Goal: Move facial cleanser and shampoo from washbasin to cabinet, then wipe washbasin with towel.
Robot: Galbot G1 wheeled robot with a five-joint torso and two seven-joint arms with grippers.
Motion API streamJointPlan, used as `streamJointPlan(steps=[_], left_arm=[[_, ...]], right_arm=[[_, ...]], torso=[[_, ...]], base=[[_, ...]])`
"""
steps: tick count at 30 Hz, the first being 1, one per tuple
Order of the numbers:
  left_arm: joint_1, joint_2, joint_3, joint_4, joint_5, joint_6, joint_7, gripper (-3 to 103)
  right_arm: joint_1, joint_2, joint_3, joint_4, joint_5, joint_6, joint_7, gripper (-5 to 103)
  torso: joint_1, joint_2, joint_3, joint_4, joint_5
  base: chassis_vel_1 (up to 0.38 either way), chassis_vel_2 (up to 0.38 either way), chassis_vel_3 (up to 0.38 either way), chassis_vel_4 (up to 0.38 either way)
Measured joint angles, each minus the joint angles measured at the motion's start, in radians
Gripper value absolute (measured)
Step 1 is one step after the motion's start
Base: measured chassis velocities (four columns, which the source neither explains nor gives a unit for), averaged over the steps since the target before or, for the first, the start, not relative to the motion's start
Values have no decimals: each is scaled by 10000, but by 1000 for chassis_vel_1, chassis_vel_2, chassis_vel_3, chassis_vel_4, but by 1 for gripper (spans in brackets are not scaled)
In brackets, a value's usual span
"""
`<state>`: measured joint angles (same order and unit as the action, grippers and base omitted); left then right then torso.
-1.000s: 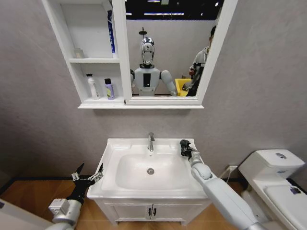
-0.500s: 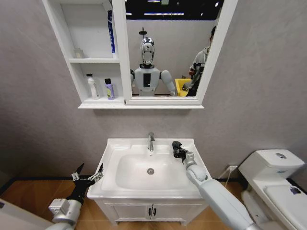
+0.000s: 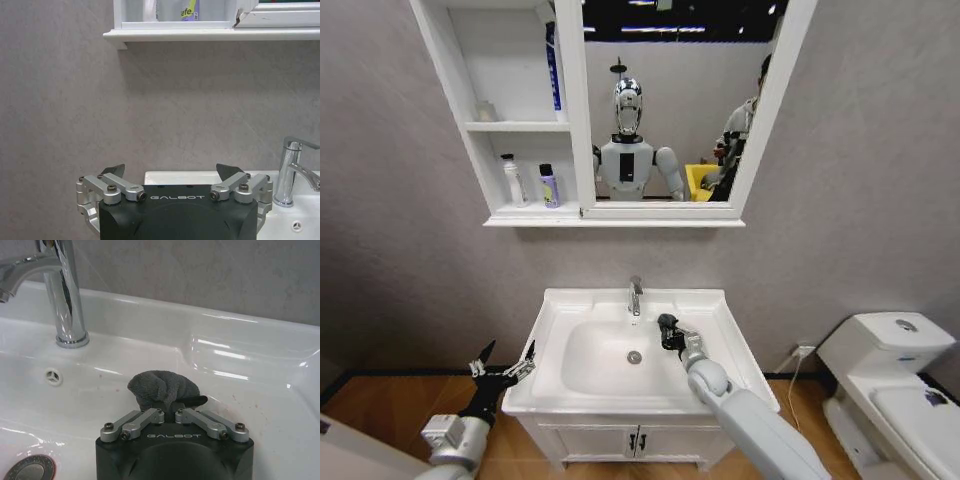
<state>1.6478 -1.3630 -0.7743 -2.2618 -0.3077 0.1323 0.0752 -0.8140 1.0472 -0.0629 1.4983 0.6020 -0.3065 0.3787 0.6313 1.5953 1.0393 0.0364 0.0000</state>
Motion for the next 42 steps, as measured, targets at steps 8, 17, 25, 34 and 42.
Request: streamJointPlan(steps=[8, 17, 25, 34, 42], left_arm=[[0, 0, 0, 0, 0, 0, 0, 100], [0, 0, 0, 0, 0, 0, 0, 100], [0, 0, 0, 0, 0, 0, 0, 100], [0, 0, 0, 0, 0, 0, 0, 100], [0, 0, 0, 0, 0, 0, 0, 100]], right_arm=[[44, 141, 113, -324, 75, -144, 250, 5], [218, 148, 476, -616, 450, -312, 666, 5], [166, -288, 1081, -487, -1142, 516, 475, 5], [318, -479, 1688, -948, -1782, 1334, -766, 5], [607, -614, 1987, -1688, -1477, 1529, -1918, 5]], torso=[[0, 0, 0, 3, 2], [-1, 0, 1, 7, 4], [0, -3, 0, -1, 0], [0, -3, 0, 2, 1], [0, -3, 1, 1, 1]], base=[[0, 0, 0, 0], [0, 0, 0, 0], [0, 0, 0, 0], [0, 0, 0, 0], [0, 0, 0, 0]])
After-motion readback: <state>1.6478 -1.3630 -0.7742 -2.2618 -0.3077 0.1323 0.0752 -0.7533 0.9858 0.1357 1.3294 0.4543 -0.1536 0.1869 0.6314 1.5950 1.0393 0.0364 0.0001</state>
